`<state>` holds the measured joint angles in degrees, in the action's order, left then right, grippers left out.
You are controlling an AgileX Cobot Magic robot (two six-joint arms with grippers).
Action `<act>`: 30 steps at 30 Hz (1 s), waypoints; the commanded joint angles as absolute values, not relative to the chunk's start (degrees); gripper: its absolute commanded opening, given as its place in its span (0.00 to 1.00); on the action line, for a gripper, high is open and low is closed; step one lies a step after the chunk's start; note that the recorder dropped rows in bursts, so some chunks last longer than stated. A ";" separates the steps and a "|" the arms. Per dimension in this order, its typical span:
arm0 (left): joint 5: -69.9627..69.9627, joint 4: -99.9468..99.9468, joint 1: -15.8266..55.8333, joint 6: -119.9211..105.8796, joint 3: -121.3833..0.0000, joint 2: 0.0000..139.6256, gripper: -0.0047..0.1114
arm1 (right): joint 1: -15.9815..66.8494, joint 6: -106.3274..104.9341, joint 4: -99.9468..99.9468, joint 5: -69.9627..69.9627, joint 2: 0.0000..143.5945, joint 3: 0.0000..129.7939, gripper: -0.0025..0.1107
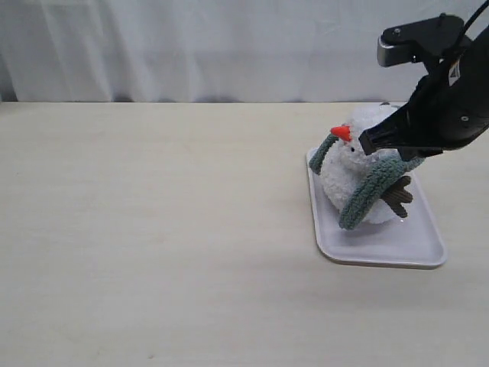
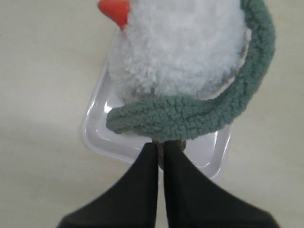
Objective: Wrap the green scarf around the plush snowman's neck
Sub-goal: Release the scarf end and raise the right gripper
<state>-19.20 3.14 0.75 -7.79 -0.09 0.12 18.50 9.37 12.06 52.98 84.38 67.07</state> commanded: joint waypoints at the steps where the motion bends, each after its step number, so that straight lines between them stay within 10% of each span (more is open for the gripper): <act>1: -18.51 3.10 0.99 -7.69 0.00 0.00 0.04 | 17.82 8.14 10.09 51.61 87.19 66.95 0.06; 30: -18.51 3.10 0.99 -7.69 0.00 0.00 0.04 | 18.02 9.89 21.09 44.91 90.23 62.46 0.06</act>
<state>-19.20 3.14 0.75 -7.79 -0.09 0.12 18.13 9.22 19.60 46.18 89.14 64.24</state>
